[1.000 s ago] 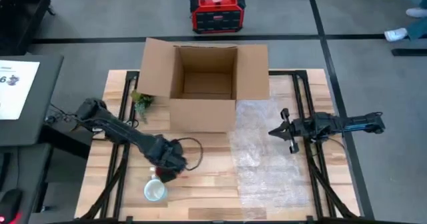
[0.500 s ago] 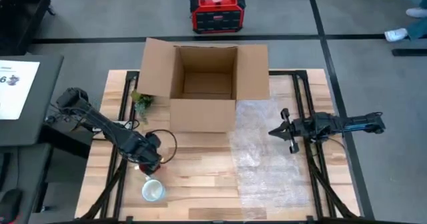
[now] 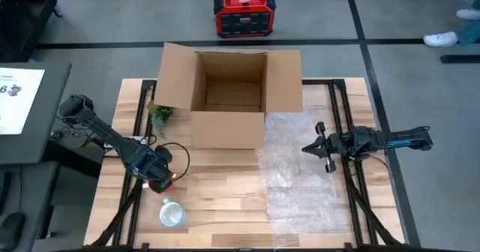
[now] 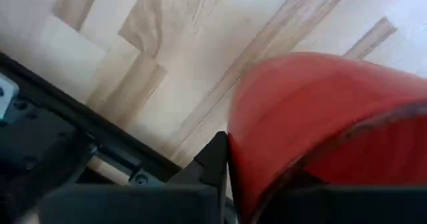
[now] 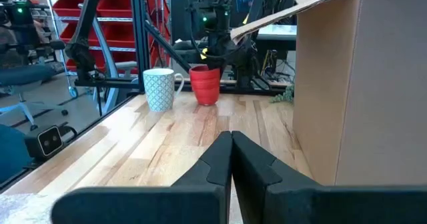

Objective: Wrap mug
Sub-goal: Move the red mug to the middle left, then pack the white mug with the bubble wrap

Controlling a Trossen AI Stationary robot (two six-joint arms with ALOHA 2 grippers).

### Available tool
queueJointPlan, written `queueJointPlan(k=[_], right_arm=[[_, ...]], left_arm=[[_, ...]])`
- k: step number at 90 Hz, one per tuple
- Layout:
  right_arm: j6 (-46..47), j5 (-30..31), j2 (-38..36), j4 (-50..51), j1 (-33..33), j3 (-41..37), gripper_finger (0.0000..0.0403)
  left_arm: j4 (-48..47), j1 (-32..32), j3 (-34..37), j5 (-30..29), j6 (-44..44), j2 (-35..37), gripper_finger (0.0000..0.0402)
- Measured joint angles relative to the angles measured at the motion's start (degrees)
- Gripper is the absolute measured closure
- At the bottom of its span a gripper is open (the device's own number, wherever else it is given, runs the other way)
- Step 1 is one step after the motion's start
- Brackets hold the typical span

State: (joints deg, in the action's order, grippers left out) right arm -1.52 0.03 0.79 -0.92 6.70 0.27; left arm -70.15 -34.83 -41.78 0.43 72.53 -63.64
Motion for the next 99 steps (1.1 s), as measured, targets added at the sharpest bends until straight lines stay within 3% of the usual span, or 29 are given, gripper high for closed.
queueJointPlan(k=[15,28,41,52,64,79,99], right_arm=[[0.0,0.0,0.0,0.0,0.0,0.0,0.0403],[0.0,0.0,0.0,0.0,0.0,0.0,0.0403],[0.0,0.0,0.0,0.0,0.0,0.0,0.0403],[0.0,0.0,0.0,0.0,0.0,0.0,0.0403],[0.0,0.0,0.0,0.0,0.0,0.0,0.0403],[0.0,0.0,0.0,0.0,0.0,0.0,0.0403],[0.0,0.0,0.0,0.0,0.0,0.0,0.0403]], left_arm=[[-4.7,0.0,-0.8,0.0,0.0,0.0,0.0271],[-13.6,0.0,-5.9,-0.2,1.8,0.0,0.0215],[-17.4,-0.2,-14.6,-5.1,2.1,0.0,0.0198],[-16.1,-1.5,-23.0,-13.5,0.6,0.0,0.0197],[-9.4,-3.8,-30.6,-24.0,-7.4,-0.1,0.0197],[8.9,-7.0,-33.2,-36.7,-29.9,-0.1,0.0196],[30.0,-8.8,-27.8,-40.2,-51.6,-1.5,0.0196]])
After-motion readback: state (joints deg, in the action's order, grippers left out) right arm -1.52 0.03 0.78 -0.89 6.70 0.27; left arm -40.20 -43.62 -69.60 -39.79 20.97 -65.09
